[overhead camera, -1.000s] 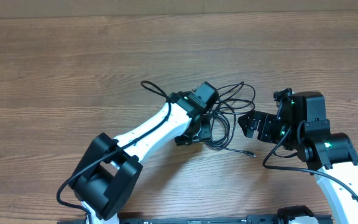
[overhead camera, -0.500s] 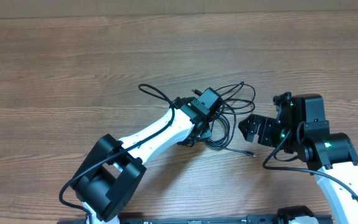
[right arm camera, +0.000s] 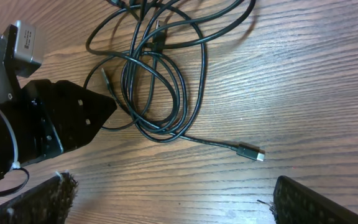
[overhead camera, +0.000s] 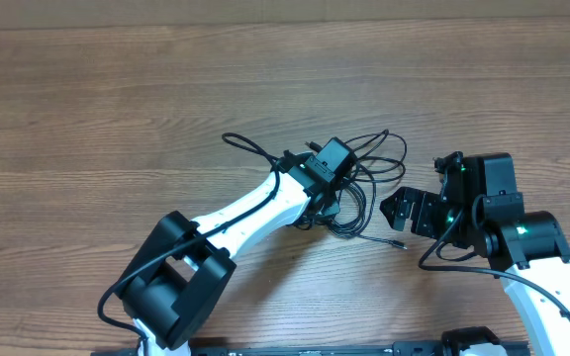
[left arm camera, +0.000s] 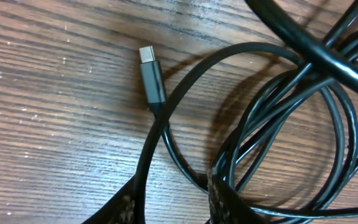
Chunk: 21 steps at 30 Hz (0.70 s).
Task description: Untangle cables
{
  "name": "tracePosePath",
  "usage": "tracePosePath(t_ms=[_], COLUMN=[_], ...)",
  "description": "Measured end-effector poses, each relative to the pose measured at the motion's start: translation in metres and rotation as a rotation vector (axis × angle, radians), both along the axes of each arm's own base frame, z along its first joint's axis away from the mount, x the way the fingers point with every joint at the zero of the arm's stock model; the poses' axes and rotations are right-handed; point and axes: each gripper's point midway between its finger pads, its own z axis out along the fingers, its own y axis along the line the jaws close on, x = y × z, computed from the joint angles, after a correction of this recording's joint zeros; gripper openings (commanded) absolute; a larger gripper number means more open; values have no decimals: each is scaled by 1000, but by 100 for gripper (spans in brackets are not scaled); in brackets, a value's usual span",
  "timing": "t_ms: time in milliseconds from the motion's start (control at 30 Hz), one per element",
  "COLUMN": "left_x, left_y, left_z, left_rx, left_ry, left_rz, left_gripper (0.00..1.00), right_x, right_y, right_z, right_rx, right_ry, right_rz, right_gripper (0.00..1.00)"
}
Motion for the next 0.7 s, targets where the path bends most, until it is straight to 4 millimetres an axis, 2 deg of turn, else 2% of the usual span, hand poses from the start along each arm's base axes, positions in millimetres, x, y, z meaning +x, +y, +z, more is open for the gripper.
tracePosePath(t_ms=[67,133,200,233,533,700], left_x=[1,1,-1,-2,-6,-9], left_y=[0,2,3,3,-15,-21], left_z=[-3,-9,-18,-25,-27,-17], left_rx=[7,22,38,42,-60,-209], left_ry=[1,7,24,36,92,196], left_rz=[1,2,2,6,-12,-48], left_gripper=[33,25,13,4,4,4], right_x=[0,0,0,0,0,0], right_y=[0,0,0,0,0,0], right_z=[0,0,0,0,0,0], right_rx=[1,2,2,3,4,5], right_ry=[1,2,3,3,3,5], right_rz=[-1,-4,-6,-6,-10,-11], right_gripper=[100,100,100,100,100,100])
